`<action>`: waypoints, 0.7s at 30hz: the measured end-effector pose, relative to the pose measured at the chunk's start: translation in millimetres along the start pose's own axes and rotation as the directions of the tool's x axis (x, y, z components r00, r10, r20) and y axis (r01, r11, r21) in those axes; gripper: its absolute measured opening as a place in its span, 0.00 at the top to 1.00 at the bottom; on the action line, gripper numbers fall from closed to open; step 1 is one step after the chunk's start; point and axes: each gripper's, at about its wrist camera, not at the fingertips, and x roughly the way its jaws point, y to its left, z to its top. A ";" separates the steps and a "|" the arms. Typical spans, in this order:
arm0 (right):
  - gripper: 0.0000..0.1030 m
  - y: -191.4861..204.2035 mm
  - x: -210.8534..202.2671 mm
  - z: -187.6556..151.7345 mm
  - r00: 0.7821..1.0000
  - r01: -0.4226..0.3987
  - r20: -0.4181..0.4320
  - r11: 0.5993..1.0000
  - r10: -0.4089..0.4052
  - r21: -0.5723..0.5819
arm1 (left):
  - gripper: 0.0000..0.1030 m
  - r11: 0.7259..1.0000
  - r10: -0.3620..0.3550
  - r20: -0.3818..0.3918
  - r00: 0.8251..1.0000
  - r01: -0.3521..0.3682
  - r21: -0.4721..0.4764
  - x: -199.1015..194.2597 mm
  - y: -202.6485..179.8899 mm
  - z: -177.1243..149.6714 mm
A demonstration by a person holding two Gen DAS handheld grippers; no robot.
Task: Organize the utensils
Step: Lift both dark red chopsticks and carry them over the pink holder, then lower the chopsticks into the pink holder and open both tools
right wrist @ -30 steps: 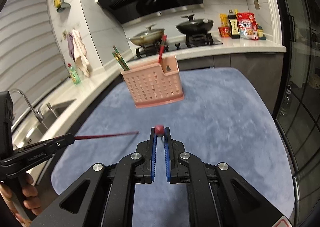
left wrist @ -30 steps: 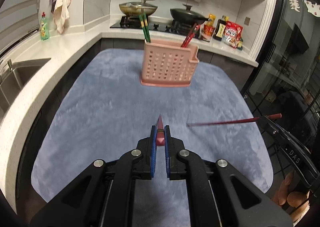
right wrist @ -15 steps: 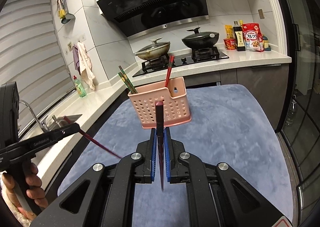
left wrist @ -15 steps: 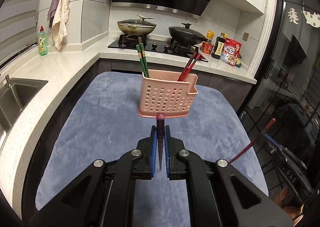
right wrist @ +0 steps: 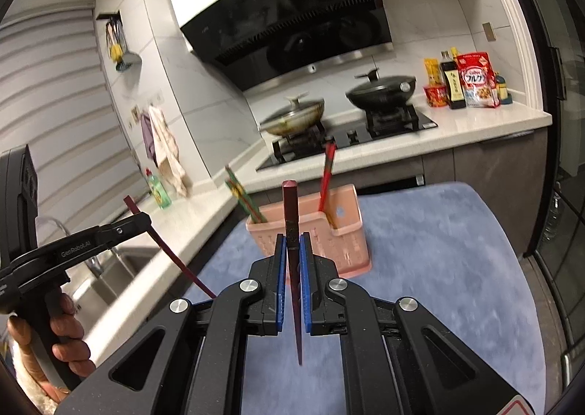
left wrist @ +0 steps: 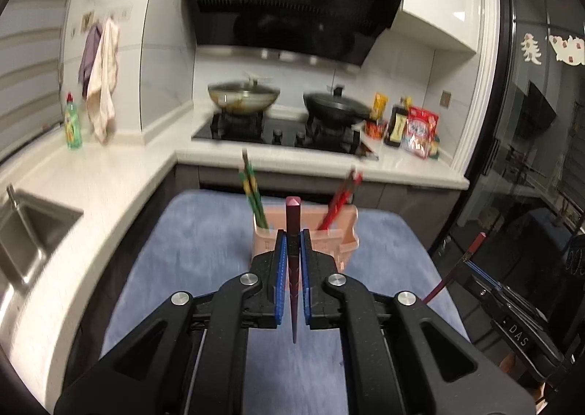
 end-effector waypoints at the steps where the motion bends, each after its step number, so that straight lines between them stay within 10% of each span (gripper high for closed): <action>1: 0.93 -1.4 4.1 10.7 1.000 -0.014 0.012 1.000 0.014 0.011 | 0.93 1.000 -0.002 0.014 1.000 0.002 -0.001 1.8 -0.7 8.7; 13: 0.93 -4.7 72.5 110.2 0.986 -0.053 0.159 0.998 0.045 0.046 | 0.93 0.999 0.037 0.196 0.980 -0.040 0.010 40.3 -13.1 97.0; 21: 0.93 -11.4 124.6 120.0 0.989 -0.033 0.142 0.998 0.025 0.055 | 0.93 0.999 0.049 0.179 0.983 -0.051 0.002 82.7 -7.6 108.9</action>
